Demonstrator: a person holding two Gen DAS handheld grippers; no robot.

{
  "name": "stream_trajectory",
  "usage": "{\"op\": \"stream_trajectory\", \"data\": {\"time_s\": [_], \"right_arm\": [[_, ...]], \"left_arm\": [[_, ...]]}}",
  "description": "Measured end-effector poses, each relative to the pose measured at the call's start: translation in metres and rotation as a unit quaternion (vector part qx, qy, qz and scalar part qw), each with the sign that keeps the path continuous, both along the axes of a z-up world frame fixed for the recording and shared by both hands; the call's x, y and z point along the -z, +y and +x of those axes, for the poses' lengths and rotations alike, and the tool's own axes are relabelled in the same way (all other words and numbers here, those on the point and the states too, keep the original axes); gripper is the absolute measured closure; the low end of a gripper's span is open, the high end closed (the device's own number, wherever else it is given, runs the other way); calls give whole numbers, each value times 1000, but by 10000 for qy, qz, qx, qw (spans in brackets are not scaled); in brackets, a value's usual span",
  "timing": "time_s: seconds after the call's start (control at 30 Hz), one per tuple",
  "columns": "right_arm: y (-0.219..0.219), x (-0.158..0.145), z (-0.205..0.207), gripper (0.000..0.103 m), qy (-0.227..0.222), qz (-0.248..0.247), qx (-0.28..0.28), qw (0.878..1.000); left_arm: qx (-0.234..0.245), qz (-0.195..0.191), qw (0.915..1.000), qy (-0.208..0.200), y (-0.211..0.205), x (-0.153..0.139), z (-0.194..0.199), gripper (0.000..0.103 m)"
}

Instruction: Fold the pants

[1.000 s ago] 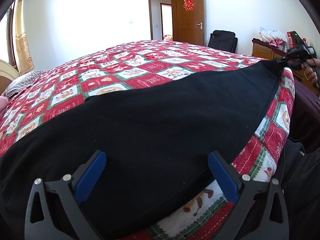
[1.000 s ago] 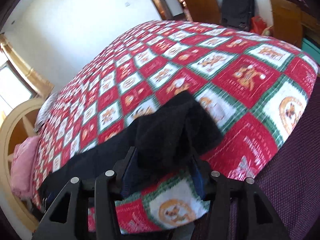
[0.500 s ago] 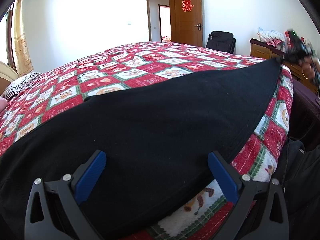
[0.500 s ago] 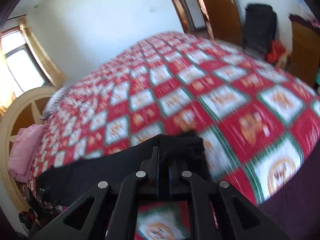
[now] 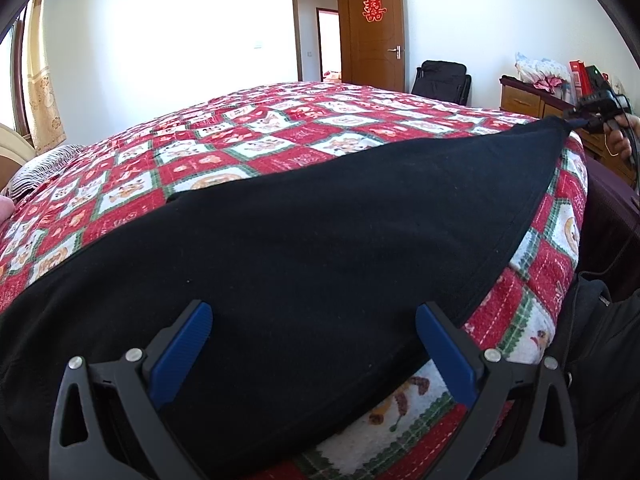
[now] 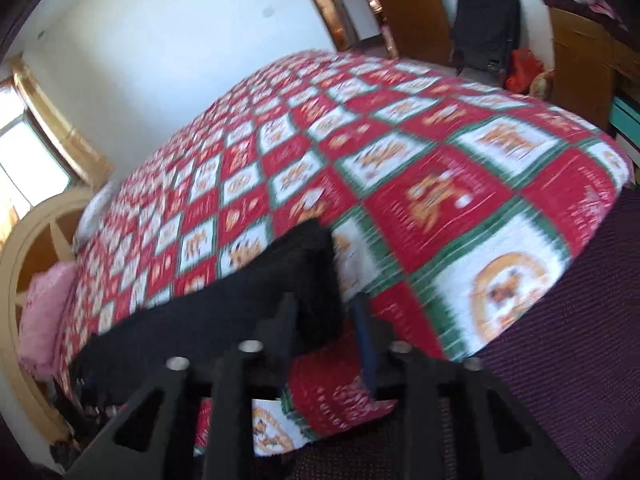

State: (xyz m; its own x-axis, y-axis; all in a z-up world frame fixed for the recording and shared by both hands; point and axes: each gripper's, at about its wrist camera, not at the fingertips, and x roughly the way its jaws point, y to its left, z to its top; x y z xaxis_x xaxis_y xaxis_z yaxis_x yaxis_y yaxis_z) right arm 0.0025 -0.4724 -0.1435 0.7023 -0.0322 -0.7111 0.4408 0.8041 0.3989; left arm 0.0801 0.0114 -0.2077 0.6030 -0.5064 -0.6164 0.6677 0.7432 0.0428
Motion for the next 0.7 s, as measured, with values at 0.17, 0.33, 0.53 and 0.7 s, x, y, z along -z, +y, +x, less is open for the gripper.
{"op": "stream_trajectory", "data": {"time_s": [0.17,0.33,0.53,0.7], "right_arm": [[-29,-9,27,66,31,39,85,10000],[-38,9,72,66,412,474,-371,9973],[-16,20,92,91,962,112,-819,9919],[-14,-5,87,101,525,-320,-654,9960]], "left_arm": [[-4,1,10000,-13,0,1,-1,0],[-2,-6,10000,-21,0,0,-1,0],[-4,-10,10000,-24,1,0,-1,0],[-1,-10,10000,-23,1,1,-2,0]]}}
